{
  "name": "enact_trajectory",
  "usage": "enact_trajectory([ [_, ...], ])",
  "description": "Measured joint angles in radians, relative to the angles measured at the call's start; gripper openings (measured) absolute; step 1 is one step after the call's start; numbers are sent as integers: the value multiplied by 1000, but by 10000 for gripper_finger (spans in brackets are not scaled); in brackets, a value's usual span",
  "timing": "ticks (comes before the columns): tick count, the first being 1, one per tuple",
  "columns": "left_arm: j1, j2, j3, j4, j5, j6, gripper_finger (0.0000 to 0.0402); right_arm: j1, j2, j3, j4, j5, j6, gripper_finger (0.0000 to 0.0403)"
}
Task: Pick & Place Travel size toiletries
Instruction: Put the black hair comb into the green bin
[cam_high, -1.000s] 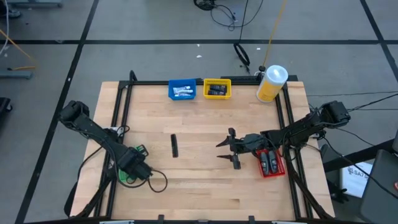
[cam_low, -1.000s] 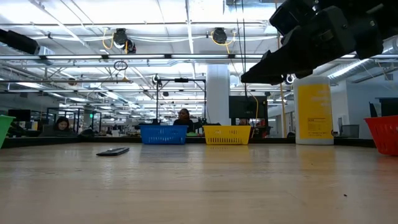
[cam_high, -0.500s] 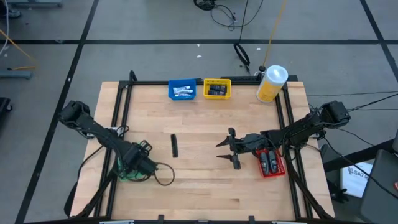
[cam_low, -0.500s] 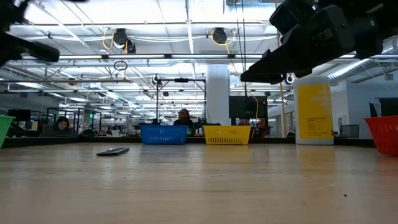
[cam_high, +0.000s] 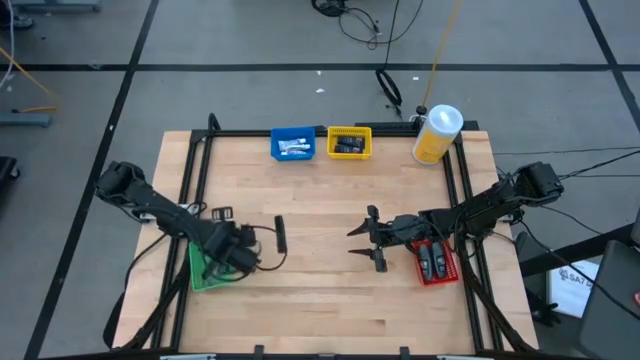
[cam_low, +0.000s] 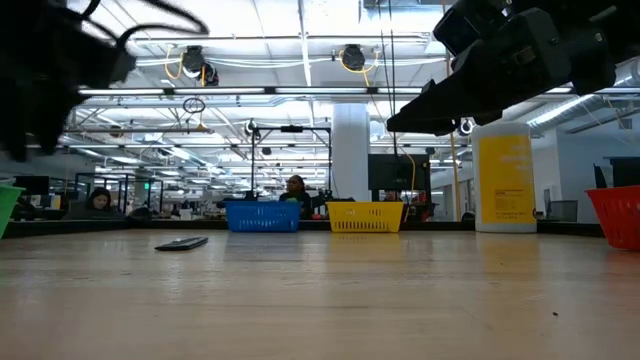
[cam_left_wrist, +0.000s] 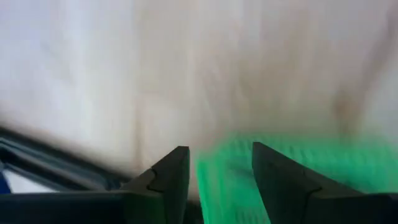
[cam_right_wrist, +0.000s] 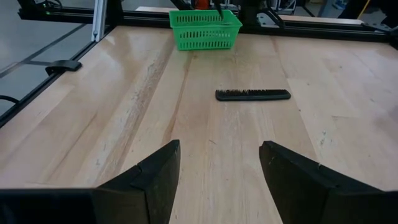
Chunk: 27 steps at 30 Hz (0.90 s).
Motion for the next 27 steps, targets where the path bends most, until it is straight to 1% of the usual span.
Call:
enact_trajectory([
  [2, -26, 0, 0, 67, -156, -61, 161, 0, 0, 0, 0, 0, 5, 212],
  [4, -48, 0, 0, 131, -333, -159, 149, 0, 0, 0, 0, 0, 17, 212],
  [5, -55, 0, 0, 156, -404, -237, 143, 0, 0, 0, 0, 0, 21, 212],
  [6, -59, 0, 0, 175, -433, -313, 138, 0, 0, 0, 0, 0, 25, 212],
  [7, -59, 0, 0, 183, -419, -379, 132, 0, 0, 0, 0, 0, 26, 212],
  [8, -59, 0, 0, 179, -372, -433, 125, 0, 0, 0, 0, 0, 26, 212],
  [10, -61, 0, 0, 135, -247, -538, 110, 0, 0, 0, 0, 0, 26, 212],
  [12, -75, 0, 0, 44, -140, -659, 91, 0, 0, 0, 0, 0, 26, 212],
  [14, -110, -12, 0, -57, -82, -770, 68, 0, 0, 0, 0, 0, 26, 212],
  [16, -154, -33, 0, -118, -54, -867, 41, 0, 0, 0, -1, 0, 26, 212],
  [18, -185, -41, 0, -109, -46, -921, 14, 0, 0, 0, -5, 0, 31, 212],
  [19, -201, -46, 0, -85, -46, -948, 7, 0, 0, 0, -7, 0, 34, 212],
  [21, -226, -51, 1, -42, -42, -995, 8, 0, 0, 0, -8, 0, 38, 212],
  [23, -247, -51, -23, -5, -16, -1019, 10, 0, 0, 0, -8, 0, 37, 212],
  [27, -264, -49, -120, 106, 64, -1063, 2, 0, 0, 0, -8, 0, 48, 212],
])
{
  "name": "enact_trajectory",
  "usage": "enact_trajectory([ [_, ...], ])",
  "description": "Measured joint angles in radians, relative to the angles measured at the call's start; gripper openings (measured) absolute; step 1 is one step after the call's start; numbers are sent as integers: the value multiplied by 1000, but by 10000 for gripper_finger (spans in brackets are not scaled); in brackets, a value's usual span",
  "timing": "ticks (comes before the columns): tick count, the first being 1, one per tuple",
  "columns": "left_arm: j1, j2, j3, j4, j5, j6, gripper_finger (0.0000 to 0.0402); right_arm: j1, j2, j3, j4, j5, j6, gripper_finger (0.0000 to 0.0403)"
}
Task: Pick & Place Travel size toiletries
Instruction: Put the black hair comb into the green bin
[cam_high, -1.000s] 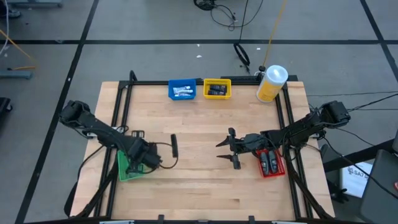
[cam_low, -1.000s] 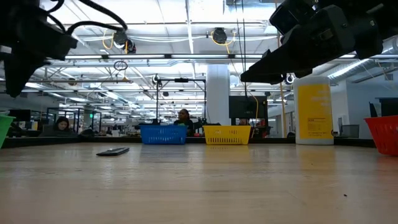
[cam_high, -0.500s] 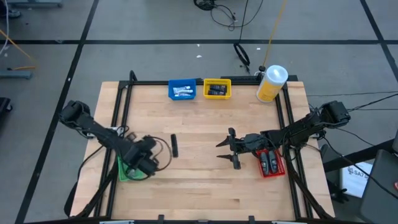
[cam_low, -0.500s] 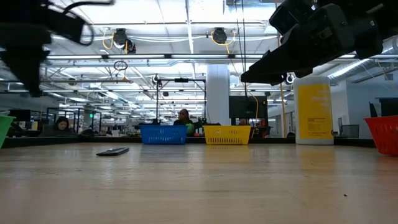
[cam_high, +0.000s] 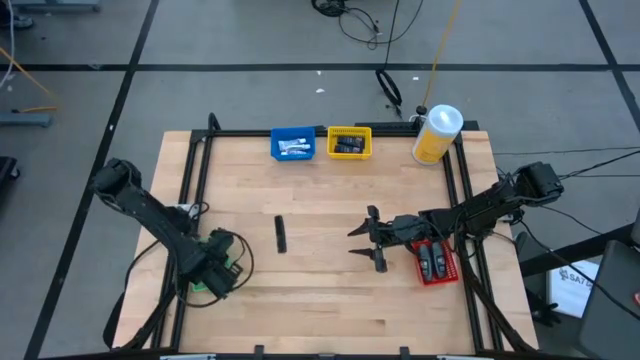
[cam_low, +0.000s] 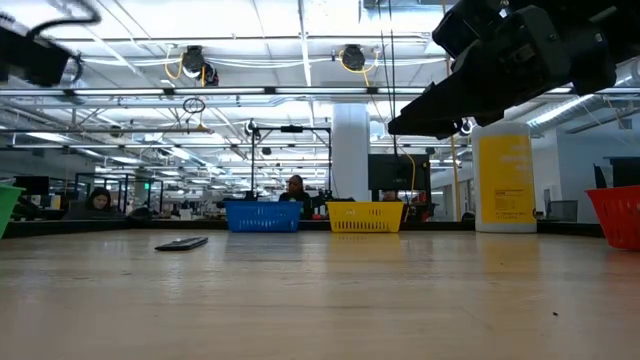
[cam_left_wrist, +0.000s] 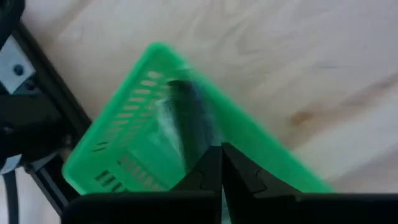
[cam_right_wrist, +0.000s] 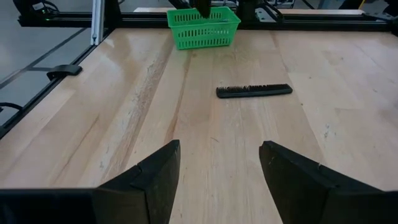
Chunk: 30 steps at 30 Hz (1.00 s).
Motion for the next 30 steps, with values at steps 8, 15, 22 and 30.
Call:
enact_trajectory([
  [8, -10, -1, -99, -21, 56, -64, 3, 0, 0, 0, 2, 0, -3, 212],
  [15, -16, -60, -51, -74, -26, -114, 9, 0, 0, 0, 5, 1, -4, 212],
  [22, 16, -73, -44, 217, -515, 88, 6, 0, 0, 0, 9, 2, -4, 212],
  [30, 292, -20, -151, 643, -487, 507, 6, 0, 0, 0, 31, 3, -5, 212],
])
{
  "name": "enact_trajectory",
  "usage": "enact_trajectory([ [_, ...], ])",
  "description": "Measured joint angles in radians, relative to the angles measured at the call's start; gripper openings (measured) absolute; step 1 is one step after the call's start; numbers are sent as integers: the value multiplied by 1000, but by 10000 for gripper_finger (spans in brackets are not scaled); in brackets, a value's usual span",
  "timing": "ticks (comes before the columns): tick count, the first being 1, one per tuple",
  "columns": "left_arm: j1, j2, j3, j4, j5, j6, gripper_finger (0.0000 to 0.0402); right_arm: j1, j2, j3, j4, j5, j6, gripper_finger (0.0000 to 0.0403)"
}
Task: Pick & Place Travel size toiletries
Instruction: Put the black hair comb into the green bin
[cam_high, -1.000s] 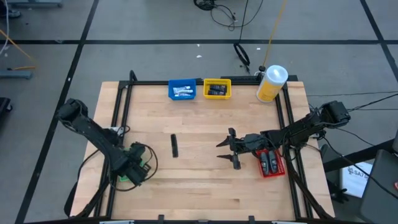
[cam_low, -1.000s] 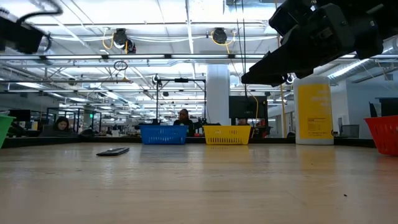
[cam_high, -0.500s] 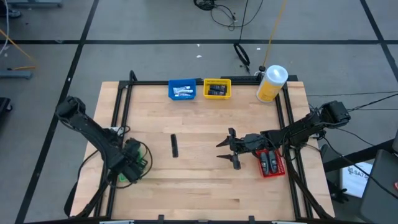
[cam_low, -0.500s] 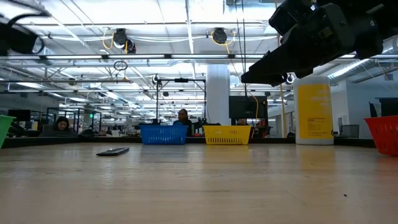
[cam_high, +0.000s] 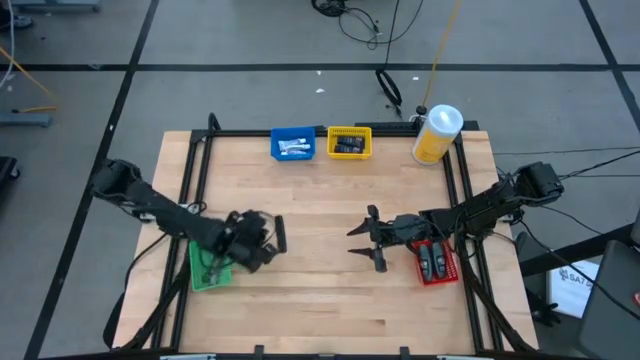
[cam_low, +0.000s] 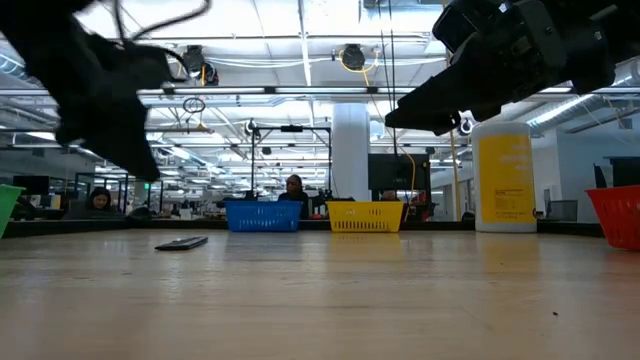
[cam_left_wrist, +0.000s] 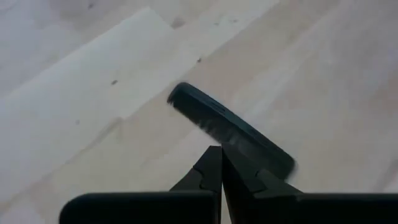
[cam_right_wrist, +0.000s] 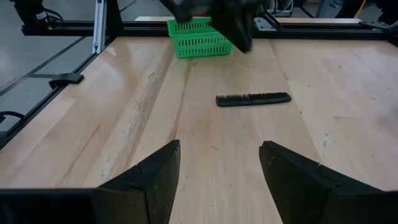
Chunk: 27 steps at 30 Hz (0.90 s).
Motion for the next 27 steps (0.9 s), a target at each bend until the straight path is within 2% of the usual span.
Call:
enact_trajectory([
  [5, 152, 97, -21, 168, 102, 193, 2, 0, 0, 0, -1, -1, 0, 212],
  [11, 242, 246, -20, 417, 198, 352, 2, 2, 0, 0, -9, -2, 0, 212],
  [15, 275, 352, -16, 728, 282, 512, 7, 14, 0, 0, -9, -2, 1, 212],
  [19, 251, 410, 11, 1106, 491, 798, 6, 23, 0, 0, -8, -2, -21, 212],
  [21, 224, 405, 36, 1231, 552, 912, 2, 26, 0, 0, -9, -2, -42, 212],
  [24, 183, 399, 71, 1248, 568, 1011, 6, 35, 0, 0, -33, -11, -90, 212],
  [27, 158, 400, 97, 1210, 545, 1003, 8, 54, 38, 0, -33, -73, -198, 212],
])
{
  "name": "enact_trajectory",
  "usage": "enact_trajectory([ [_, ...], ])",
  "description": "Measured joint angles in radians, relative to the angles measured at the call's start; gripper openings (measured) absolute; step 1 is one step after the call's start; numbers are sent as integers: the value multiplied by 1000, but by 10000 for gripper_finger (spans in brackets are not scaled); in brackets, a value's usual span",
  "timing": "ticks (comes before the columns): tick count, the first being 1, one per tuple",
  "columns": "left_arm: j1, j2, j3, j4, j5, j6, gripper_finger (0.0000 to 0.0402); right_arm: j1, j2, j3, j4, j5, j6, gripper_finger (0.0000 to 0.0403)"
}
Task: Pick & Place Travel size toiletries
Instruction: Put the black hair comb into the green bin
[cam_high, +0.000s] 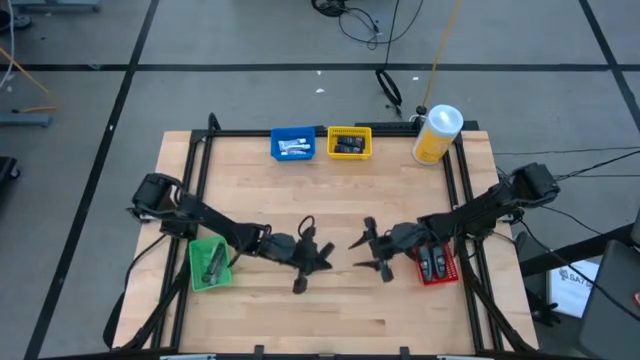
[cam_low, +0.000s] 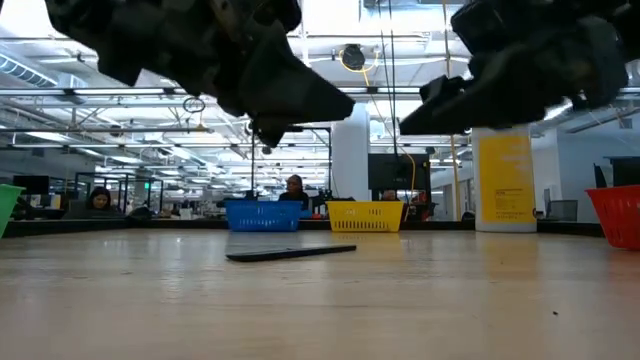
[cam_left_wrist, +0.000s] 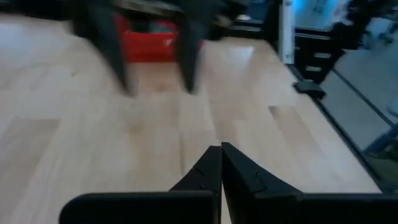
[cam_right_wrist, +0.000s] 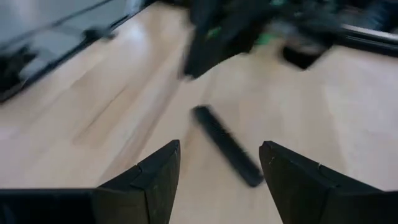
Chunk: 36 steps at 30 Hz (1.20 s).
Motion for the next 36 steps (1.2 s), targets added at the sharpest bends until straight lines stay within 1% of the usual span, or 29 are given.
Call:
enact_trajectory([
  [2, -1, -2, 14, -81, -59, -51, 4, 19, 52, 0, 45, -1, -61, 212],
  [5, 18, 1, 12, -241, -175, -166, 3, 33, 141, 14, 133, 49, -109, 218],
  [8, 47, 1, 12, -350, -188, -244, 6, 30, 202, 40, 119, 97, -129, 235],
  [12, 64, 38, -1, -379, -183, -272, 2, 11, 264, 98, 131, 123, -155, 259],
  [16, 73, 96, 1, -341, -148, -268, 6, -21, 338, 170, 52, 73, -179, 268],
  [21, 77, 153, 3, -261, -117, -227, 4, -52, 420, 252, -54, 70, -196, 268],
  [24, 78, 191, 3, -186, -90, -179, 8, -56, 436, 274, -85, 72, -219, 262],
  [29, 79, 254, 4, -89, -51, -158, 2, -55, 441, 274, -93, 76, -264, 253],
  [31, 79, 270, 2, -62, -41, -150, 6, -55, 441, 274, -101, 87, -273, 251],
  [36, 80, 274, 3, -54, -18, -132, 3, -36, 442, 274, -132, 190, -320, 249],
])
